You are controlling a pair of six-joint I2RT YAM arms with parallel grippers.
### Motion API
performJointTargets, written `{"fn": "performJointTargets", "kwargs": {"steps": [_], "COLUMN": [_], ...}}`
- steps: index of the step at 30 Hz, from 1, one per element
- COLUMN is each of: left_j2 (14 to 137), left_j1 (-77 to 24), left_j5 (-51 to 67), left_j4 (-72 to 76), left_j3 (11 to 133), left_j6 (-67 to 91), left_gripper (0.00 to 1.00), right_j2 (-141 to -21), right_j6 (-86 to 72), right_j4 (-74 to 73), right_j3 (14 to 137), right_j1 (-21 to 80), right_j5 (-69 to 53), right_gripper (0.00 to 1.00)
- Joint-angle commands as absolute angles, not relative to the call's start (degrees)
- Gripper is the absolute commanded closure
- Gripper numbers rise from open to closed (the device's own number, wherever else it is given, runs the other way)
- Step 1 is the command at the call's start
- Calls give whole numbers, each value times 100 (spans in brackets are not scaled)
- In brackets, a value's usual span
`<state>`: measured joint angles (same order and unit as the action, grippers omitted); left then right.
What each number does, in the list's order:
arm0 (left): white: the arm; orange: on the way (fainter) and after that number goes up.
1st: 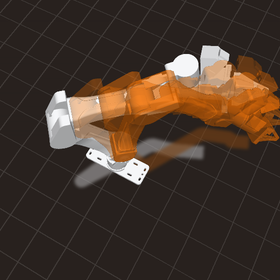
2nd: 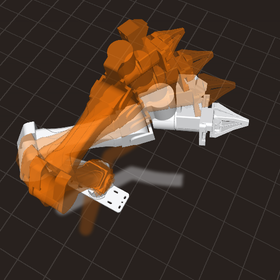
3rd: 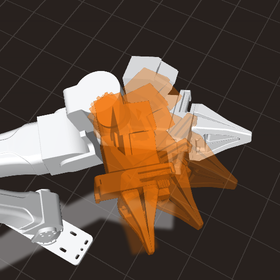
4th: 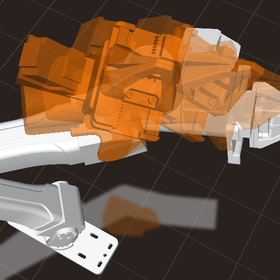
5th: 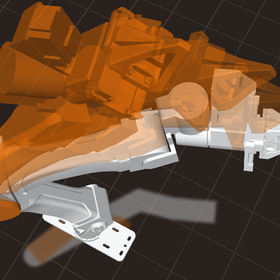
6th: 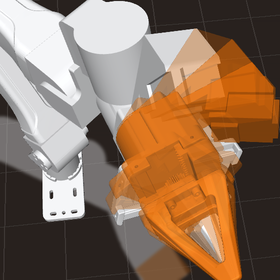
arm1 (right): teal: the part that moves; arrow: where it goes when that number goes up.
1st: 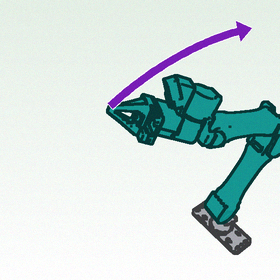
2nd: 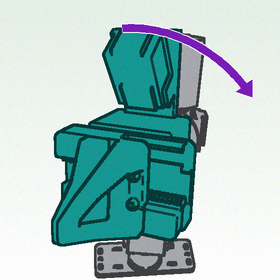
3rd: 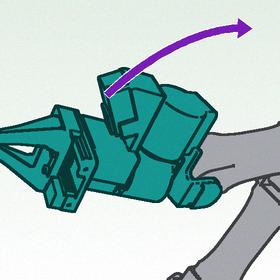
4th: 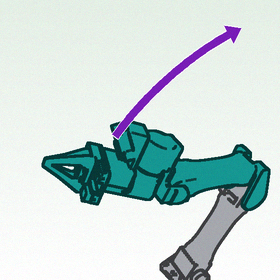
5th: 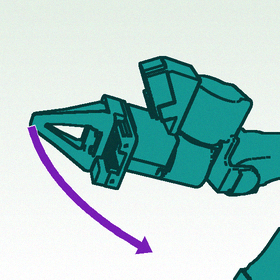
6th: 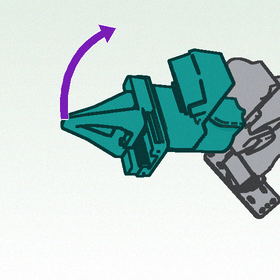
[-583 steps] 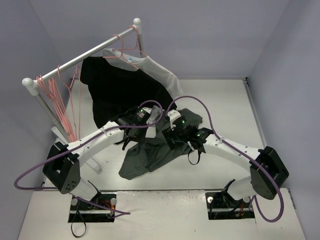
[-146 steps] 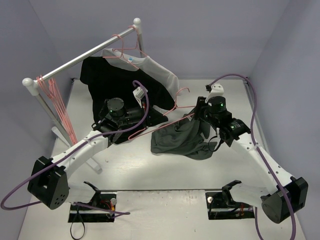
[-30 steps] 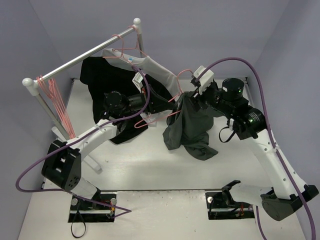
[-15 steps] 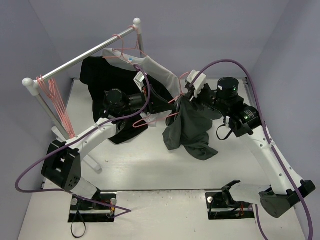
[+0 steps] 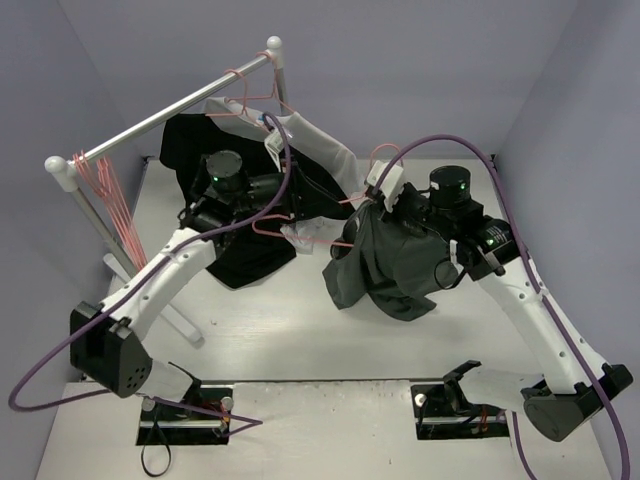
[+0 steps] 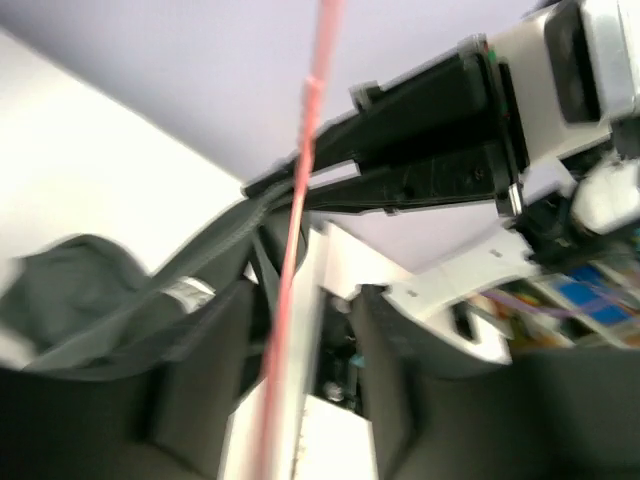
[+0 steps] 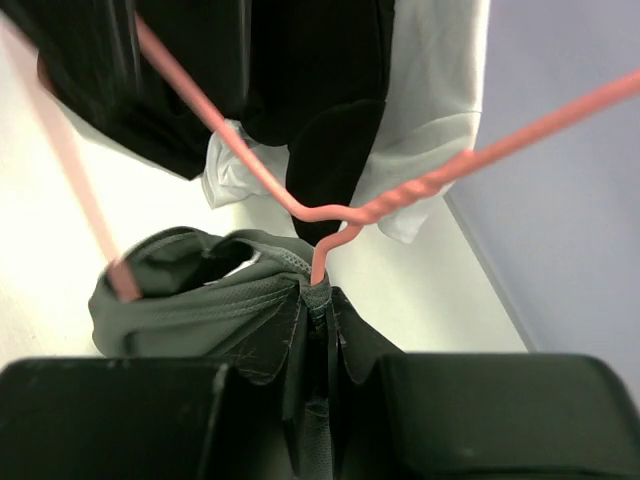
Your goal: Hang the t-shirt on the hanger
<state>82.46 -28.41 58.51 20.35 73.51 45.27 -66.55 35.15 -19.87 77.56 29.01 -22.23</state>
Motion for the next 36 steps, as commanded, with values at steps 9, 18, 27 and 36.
{"fn": "performJointTargets", "kwargs": {"steps": [9, 18, 27, 36], "left_j2": [6960, 6794, 7393, 7988], "left_j1": [-2860, -4237, -4649, -4658], "left_j5": [2007, 158, -362, -228], "left_j4": [-2553, -2526, -1300, -224], "left_j3": [8948, 7856, 7268, 7157], "left_j6": [2346, 3689, 3902, 4138], "left_gripper": [44, 44, 44, 44], "right_j2": [-6293, -6429, -6455, -6349], "right_j6": [3637, 3737, 3632, 3449], "right_j4": [-1292, -1292, -1292, -1283], "right_j3": [7857, 8195, 8154, 8002], "right_j1": [2927, 2934, 3021, 3158], "right_j5": [-1444, -1272, -1409, -1468], "right_gripper": [100, 100, 100, 100]}}
